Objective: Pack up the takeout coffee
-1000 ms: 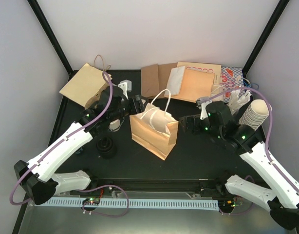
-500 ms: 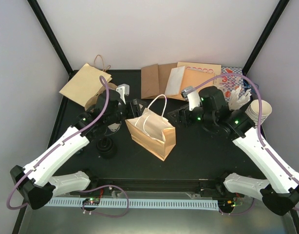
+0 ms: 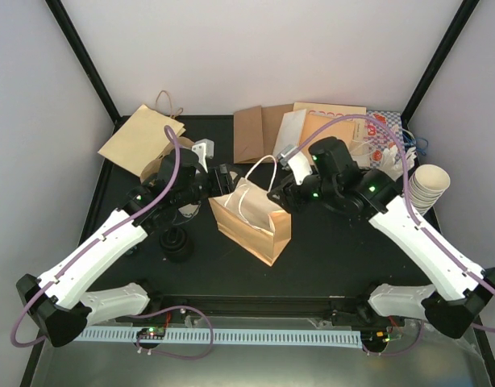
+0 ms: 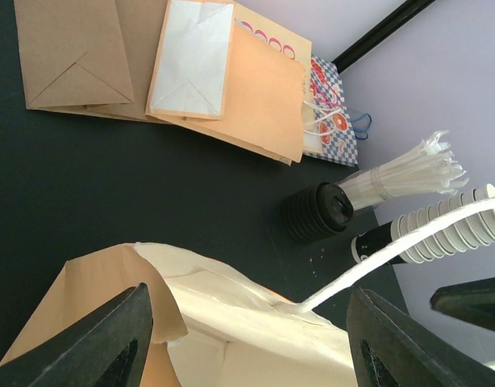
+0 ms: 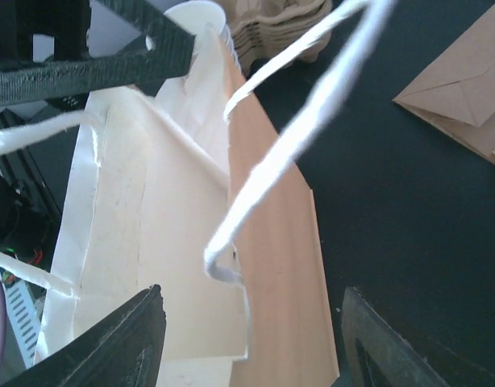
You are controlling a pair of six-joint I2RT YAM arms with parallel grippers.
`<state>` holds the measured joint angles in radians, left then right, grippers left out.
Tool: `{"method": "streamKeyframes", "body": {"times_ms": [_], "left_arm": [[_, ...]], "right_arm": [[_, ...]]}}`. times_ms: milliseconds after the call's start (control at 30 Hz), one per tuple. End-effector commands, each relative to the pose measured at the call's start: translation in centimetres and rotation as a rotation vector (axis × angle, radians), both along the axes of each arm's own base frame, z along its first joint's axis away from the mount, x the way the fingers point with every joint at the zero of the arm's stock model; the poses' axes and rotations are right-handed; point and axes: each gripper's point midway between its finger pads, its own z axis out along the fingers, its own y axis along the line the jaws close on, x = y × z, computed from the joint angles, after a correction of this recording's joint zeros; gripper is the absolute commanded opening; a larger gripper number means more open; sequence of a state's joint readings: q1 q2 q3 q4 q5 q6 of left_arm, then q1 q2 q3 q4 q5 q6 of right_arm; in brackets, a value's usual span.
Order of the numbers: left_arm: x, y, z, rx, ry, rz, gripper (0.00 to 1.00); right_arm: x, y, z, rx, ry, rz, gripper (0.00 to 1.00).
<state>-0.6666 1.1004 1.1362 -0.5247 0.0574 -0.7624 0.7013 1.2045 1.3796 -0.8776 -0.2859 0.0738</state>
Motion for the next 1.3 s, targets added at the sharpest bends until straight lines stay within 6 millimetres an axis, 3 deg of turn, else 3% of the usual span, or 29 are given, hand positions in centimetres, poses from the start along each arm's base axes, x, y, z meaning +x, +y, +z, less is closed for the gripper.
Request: {"method": "streamKeyframes", "body": {"times_ms": [0,267,433,567,733,1000,1100,1267], "left_arm": [[-0.2,0.0,0.7,-0.021,0.0,-0.01,0.68],[-0.1,0.0,0.5,-0.015,0.001,-0.006,0.68],[-0.2,0.2,1.3,-0.017,-0.011,-0.005,0.68],[-0.6,0.6,2.6,-0.018,-0.035,-0.005,0.69],[-1.2,1.8,5.4,-0.03,-0.103,0.018,0.7],[-2.6,6.3,10.5,-0.023,-0.276,0.142,0.78],[-3.0,7.4,11.3,0.003,-0.302,0.169,0.8],[-3.1,7.9,10.7,0.03,-0.296,0.178,0.81]], "right_arm": [[-0.1,0.8,0.0,-0.073,-0.055,0.034,0.62],[1.6,1.6,-1.6,-0.186,-0.087,-0.026,0.47],[1.8,2.3,-2.1,-0.215,-0.092,-0.027,0.27],[2.0,2.2,-1.5,-0.2,-0.107,-0.053,0.02],[3.4,0.7,-0.2,-0.173,-0.119,-0.219,0.01],[4.5,-1.5,1.7,-0.108,-0.078,-0.453,0.01],[4.8,-2.2,1.7,-0.077,-0.052,-0.537,0.01],[5.0,-3.4,2.2,0.008,-0.002,-0.685,0.01]]}}
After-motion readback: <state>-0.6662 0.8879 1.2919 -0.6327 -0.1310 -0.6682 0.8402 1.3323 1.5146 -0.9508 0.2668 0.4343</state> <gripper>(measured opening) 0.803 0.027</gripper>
